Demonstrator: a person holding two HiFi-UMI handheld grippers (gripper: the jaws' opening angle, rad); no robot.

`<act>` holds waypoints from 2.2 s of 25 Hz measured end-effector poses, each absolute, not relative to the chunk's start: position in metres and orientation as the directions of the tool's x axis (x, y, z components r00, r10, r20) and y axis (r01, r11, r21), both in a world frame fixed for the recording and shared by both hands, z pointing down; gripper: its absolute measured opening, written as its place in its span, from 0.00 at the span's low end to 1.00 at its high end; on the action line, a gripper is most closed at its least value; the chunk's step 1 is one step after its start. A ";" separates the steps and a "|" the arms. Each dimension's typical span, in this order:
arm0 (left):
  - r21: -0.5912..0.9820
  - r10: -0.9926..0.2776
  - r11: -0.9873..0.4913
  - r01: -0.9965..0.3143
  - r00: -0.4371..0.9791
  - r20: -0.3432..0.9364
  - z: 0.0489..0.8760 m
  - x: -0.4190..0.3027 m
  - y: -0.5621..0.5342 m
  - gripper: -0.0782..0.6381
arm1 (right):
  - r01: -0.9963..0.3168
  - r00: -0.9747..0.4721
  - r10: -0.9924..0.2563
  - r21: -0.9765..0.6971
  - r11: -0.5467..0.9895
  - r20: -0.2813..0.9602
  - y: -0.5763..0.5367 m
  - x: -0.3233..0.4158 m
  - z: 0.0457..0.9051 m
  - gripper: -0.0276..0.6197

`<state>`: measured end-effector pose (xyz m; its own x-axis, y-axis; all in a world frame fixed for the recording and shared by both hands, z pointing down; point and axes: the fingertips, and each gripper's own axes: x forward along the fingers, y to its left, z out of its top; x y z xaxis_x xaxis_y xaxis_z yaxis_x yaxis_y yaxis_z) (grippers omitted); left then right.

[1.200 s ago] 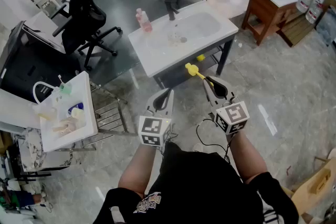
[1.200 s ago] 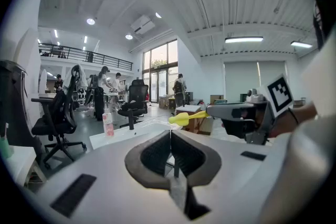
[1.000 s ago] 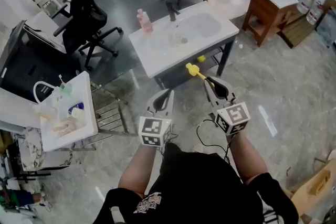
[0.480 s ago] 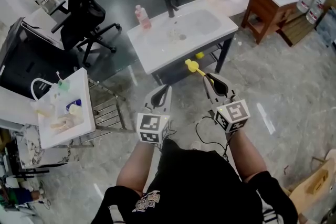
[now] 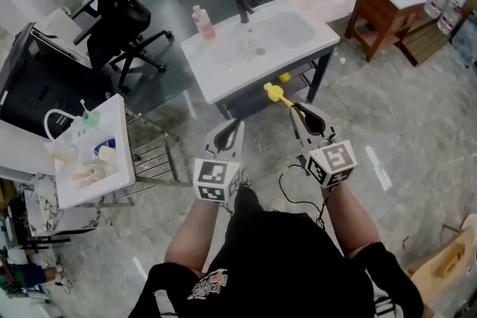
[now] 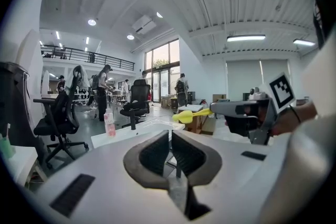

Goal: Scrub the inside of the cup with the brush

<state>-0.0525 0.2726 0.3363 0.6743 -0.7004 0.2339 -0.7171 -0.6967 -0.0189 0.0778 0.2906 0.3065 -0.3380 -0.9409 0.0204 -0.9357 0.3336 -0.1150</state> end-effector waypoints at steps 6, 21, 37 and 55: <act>-0.024 -0.701 -0.697 -0.716 0.675 0.231 0.342 -0.047 0.258 0.12 | -0.935 -0.334 -0.942 -0.134 0.328 0.023 0.277 0.085 0.313 0.10; -0.006 -0.692 -0.698 -0.716 0.672 0.263 0.363 -0.031 0.159 0.33 | -0.945 -0.302 -0.951 -0.149 0.290 0.062 0.187 0.107 0.329 0.10; 0.042 -0.667 -0.702 -0.711 0.678 0.308 0.387 -0.041 0.007 0.34 | -0.953 -0.272 -0.954 -0.174 0.248 0.128 0.041 0.101 0.348 0.10; 0.038 -0.617 -0.754 -0.656 0.727 0.302 0.398 -0.057 -0.098 0.34 | -0.962 -0.266 -0.951 -0.104 0.252 0.158 -0.064 0.077 0.344 0.10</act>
<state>-0.0571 -0.0977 0.3980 0.7267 -0.6169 0.3023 -0.6559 -0.7539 0.0382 0.0771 -0.0636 0.3438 -0.2662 -0.9508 0.1585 -0.9621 0.2521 -0.1039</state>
